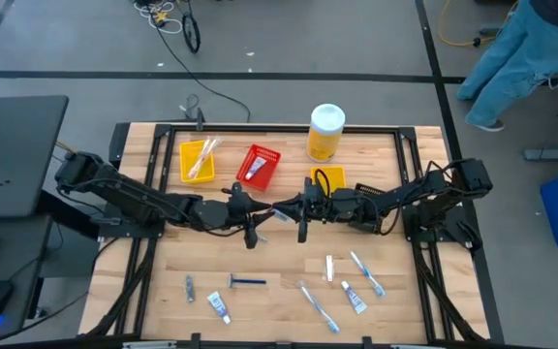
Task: Pick & Place Travel size toiletries
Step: Put the white toothpaste into the red basket
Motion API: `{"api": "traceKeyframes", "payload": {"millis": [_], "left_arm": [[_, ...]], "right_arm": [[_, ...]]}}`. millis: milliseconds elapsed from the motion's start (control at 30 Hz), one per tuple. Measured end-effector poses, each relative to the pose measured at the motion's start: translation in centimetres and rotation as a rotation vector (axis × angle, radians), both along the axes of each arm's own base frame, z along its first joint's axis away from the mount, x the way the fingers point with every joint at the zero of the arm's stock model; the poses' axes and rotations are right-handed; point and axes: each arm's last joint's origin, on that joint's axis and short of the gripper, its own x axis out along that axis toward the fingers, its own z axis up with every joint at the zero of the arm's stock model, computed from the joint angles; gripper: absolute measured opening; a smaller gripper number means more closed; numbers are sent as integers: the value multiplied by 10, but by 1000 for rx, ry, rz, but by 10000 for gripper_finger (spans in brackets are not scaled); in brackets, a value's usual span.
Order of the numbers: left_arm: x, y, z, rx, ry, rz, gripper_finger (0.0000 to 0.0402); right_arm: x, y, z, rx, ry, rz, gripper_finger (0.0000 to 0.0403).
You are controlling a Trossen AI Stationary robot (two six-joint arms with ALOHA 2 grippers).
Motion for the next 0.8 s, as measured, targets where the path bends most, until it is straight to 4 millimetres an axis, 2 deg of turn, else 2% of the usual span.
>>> {"api": "traceKeyframes", "payload": {"millis": [567, 667, 800], "left_arm": [[0, -1, 1, 16, 1, -39, 8], [0, -1, 1, 16, 3, -41, 8], [0, -1, -1, 8, 19, -39, 6]], "right_arm": [[0, 0, 0, -36, 6, 2, 1], [0, 0, -1, -64, 16, 4, 11], [0, 0, -4, -115, 57, 6, 45]]}}
